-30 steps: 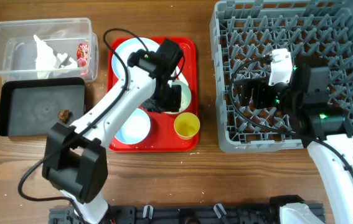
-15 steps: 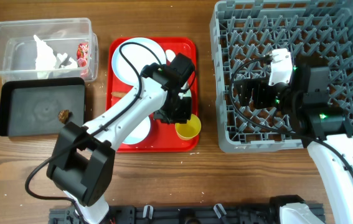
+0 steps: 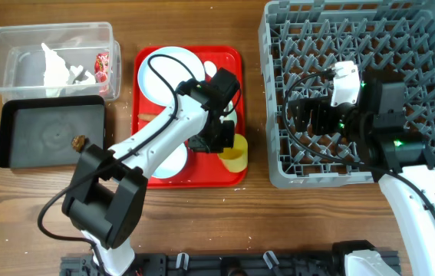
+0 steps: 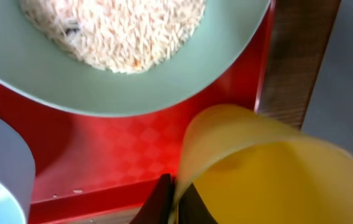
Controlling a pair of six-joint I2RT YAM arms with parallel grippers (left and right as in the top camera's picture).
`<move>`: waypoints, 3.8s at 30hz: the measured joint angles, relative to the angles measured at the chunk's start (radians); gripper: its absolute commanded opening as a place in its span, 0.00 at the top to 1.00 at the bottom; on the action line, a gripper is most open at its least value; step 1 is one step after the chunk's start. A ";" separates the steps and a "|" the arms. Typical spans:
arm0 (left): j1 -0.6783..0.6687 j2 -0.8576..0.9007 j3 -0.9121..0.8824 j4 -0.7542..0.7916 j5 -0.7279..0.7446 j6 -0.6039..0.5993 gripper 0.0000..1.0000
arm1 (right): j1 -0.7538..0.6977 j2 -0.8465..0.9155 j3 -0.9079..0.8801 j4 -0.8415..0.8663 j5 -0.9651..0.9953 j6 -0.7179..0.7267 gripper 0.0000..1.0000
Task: Sort waste into correct bins and load items into the dishwasher rack
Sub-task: 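Grasp the yellow cup with the left gripper and lift it, then hold the yellow cup out and close the right gripper on it, then open the left gripper, releasing the yellow cup to the right gripper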
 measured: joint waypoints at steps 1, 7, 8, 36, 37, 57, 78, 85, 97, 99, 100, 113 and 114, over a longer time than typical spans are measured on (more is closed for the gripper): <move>0.002 0.000 0.000 0.000 0.001 0.000 0.96 | 0.000 0.000 0.000 0.000 0.000 0.000 0.00; 0.083 0.000 0.021 -0.036 0.159 0.016 0.96 | 0.000 0.000 0.000 0.056 -0.039 0.019 0.00; 0.118 0.000 0.034 -0.041 0.219 0.027 0.96 | 0.000 0.000 0.000 0.078 -0.064 0.023 0.00; 0.488 -0.056 0.073 0.022 1.318 0.092 0.96 | 0.086 0.243 0.000 0.727 -0.821 0.172 0.18; 0.488 -0.056 0.073 0.022 1.318 0.092 0.96 | 0.086 0.243 0.000 0.729 -0.830 0.176 0.18; 0.546 -0.056 0.073 0.022 1.288 0.090 0.96 | 0.091 0.243 0.000 0.738 -0.900 0.137 0.06; 0.498 -0.056 0.073 0.010 1.300 0.086 0.96 | 0.188 0.243 0.000 0.816 -0.791 0.119 0.16; 0.454 -0.056 0.073 0.010 1.300 0.086 0.96 | 0.190 0.243 0.000 0.832 -0.787 0.119 0.28; 0.451 -0.056 0.073 0.047 1.295 0.086 0.95 | 0.190 0.243 0.000 0.832 -0.765 0.134 0.37; 0.451 -0.056 0.073 0.057 1.292 0.086 0.93 | 0.190 0.243 0.000 0.832 -0.761 0.140 0.37; 0.451 -0.056 0.073 0.061 1.292 0.085 0.93 | 0.190 0.243 0.000 0.832 -0.762 0.142 0.37; 0.454 -0.056 0.073 0.073 1.278 0.087 0.96 | 0.188 0.242 0.000 0.828 -0.765 0.168 0.29; 0.454 -0.056 0.073 0.074 1.276 0.085 0.96 | 0.188 0.242 0.000 0.825 -0.765 0.167 0.28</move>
